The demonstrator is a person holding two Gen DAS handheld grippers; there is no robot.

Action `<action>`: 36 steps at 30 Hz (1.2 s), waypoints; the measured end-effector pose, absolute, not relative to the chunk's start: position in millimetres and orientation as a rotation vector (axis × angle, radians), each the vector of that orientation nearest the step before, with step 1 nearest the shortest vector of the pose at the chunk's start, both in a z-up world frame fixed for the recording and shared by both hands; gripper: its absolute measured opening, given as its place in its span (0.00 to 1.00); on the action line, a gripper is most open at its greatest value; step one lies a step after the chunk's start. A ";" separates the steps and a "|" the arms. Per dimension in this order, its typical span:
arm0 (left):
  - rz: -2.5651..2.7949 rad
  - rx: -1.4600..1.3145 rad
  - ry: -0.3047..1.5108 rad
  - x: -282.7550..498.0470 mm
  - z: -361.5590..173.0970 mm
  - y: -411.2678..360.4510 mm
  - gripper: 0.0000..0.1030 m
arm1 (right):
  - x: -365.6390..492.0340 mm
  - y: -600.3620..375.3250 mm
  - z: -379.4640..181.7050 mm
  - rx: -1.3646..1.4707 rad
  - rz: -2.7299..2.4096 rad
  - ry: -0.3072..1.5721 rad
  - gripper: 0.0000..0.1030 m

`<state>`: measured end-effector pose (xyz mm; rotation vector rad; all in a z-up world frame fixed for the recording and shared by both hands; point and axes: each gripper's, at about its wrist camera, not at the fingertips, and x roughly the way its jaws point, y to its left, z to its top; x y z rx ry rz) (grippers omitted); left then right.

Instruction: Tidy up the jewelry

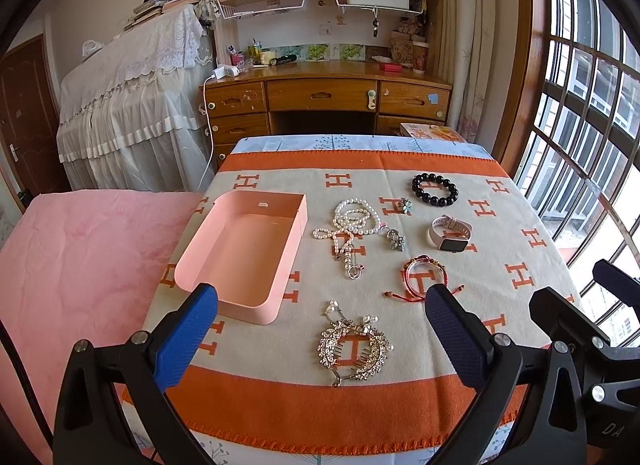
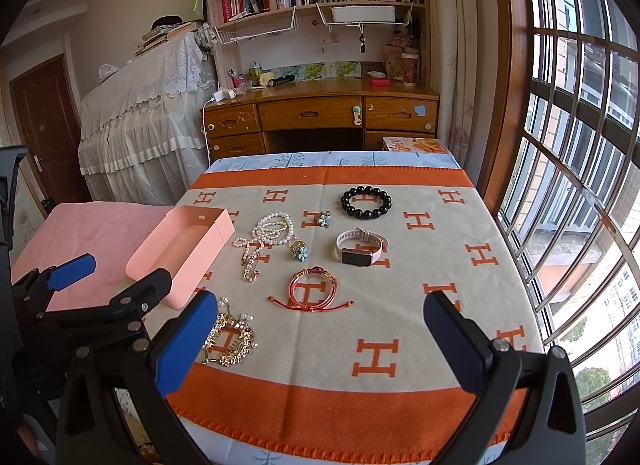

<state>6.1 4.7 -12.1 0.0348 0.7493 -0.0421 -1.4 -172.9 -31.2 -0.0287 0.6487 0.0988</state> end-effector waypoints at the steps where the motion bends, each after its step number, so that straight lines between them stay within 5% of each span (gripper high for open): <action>1: -0.042 0.034 0.750 5.7 -12.0 5.1 0.99 | -1.6 -172.5 -31.8 -0.029 0.099 0.649 1.00; 36: -0.047 0.024 0.763 -4.2 -16.0 3.4 0.99 | -4.8 -172.2 -29.8 -0.029 0.101 0.646 1.00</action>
